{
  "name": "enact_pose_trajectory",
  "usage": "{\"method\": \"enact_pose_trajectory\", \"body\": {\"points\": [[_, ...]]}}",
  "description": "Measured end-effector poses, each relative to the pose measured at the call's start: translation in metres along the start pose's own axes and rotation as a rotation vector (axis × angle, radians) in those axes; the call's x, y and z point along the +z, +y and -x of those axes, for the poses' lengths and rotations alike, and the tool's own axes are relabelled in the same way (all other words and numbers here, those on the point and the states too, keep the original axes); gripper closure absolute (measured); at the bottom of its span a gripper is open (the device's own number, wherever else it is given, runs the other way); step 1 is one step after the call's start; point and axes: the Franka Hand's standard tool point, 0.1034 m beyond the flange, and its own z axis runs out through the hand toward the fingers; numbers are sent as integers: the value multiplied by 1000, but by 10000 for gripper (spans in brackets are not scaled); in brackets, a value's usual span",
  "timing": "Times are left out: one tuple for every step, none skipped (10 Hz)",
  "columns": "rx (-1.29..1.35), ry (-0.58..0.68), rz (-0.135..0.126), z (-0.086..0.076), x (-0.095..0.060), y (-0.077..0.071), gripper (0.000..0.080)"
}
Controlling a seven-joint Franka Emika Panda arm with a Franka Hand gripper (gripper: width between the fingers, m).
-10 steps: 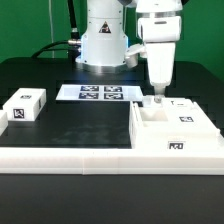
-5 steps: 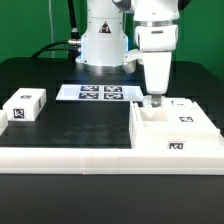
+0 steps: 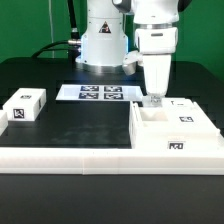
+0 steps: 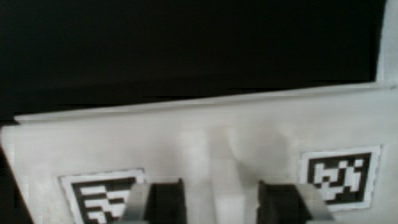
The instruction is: Assemble cabinet
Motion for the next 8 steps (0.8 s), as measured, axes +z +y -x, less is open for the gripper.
{"method": "enact_pose_trajectory", "body": {"points": [[0, 0, 0, 0, 0, 0, 734], [0, 0, 0, 0, 0, 0, 732], [0, 0, 0, 0, 0, 0, 732], [0, 0, 0, 0, 0, 0, 732], [0, 0, 0, 0, 0, 0, 732], [0, 0, 0, 0, 0, 0, 732], [0, 0, 0, 0, 0, 0, 732], [0, -1, 0, 0, 0, 0, 732]]}}
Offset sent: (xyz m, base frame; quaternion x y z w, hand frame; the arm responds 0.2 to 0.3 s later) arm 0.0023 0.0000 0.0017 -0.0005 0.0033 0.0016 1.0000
